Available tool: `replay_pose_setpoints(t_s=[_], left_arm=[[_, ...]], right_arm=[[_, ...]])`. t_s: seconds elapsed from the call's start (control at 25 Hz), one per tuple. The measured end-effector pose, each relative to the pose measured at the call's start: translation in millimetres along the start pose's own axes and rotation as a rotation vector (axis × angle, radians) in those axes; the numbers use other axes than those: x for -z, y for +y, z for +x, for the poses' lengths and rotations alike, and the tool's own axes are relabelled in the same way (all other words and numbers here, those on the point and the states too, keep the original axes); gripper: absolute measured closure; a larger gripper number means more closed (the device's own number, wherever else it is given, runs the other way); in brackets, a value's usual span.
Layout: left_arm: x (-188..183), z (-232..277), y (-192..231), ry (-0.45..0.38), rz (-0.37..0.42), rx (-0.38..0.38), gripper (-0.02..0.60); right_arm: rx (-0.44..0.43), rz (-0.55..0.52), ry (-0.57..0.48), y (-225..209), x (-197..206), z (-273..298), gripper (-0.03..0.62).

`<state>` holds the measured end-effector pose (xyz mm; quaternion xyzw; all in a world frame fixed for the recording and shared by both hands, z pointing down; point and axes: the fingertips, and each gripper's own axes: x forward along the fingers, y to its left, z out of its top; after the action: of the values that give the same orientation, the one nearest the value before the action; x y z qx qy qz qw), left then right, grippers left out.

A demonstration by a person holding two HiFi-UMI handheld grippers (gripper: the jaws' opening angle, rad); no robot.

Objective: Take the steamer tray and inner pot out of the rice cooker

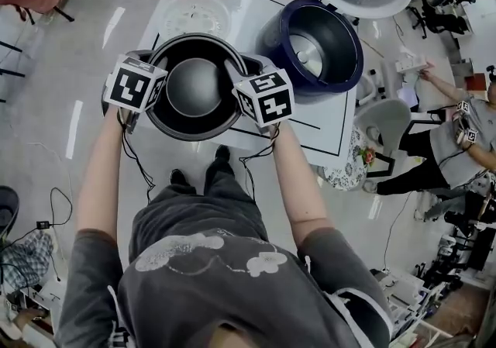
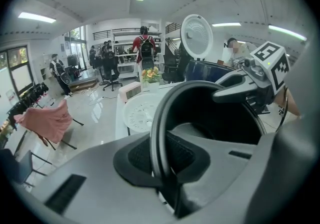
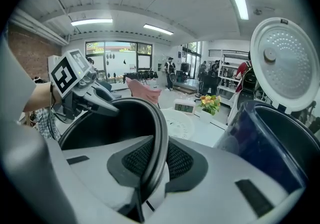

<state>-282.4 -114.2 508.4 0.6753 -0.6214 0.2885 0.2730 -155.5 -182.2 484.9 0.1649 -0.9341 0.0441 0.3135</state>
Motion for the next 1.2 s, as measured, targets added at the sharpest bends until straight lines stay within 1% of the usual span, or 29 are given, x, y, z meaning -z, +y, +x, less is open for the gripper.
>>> replay_pose_setpoints(t_s=[0.08,0.2,0.24,0.36,0.4,0.52,0.6,0.68,0.8,0.92,0.96,1.0,1.08,1.16,1.2], left_arm=[[-2,6,4,0.018,0.036,-0.021,0.537],[0,13,9,0.075,0.075,-0.040,0.534],[-2,15,10,0.077,0.088,-0.041,0.534],[-19,18,11,0.042,0.134,-0.043,0.531],[-18,20,11,0.051,0.134,-0.043,0.529],[1,25,11,0.142,0.104,-0.048,0.527],[5,27,12,0.181,0.103,-0.051,0.524],[4,28,12,0.184,0.116,-0.053,0.515],[-8,30,12,0.133,0.153,-0.054,0.502],[2,29,13,0.173,0.136,-0.055,0.502],[1,28,13,0.168,0.141,-0.057,0.500],[0,28,13,0.161,0.147,-0.058,0.487],[6,26,12,0.170,0.140,-0.053,0.410],[10,25,12,0.159,0.144,-0.052,0.367],[11,24,12,0.146,0.150,-0.057,0.330]], right_arm=[[0.012,0.006,0.023,-5,3,6,0.511],[0.023,0.008,0.053,-9,8,15,0.503],[0.021,0.014,0.057,-10,9,17,0.503],[0.018,0.026,0.072,-13,10,21,0.502],[0.022,0.024,0.078,-13,11,21,0.500],[0.032,0.017,0.101,-16,15,23,0.497],[0.036,0.017,0.118,-18,18,26,0.494],[0.049,0.018,0.118,-20,20,29,0.490],[0.072,0.011,0.102,-23,22,31,0.484],[0.063,0.007,0.082,-21,22,31,0.474],[0.058,0.004,0.077,-20,23,31,0.466],[0.053,0.001,0.074,-18,23,31,0.446],[0.056,0.000,0.062,-17,24,29,0.394],[0.082,-0.005,0.038,-19,23,25,0.382],[0.100,-0.009,0.024,-20,22,22,0.379]])
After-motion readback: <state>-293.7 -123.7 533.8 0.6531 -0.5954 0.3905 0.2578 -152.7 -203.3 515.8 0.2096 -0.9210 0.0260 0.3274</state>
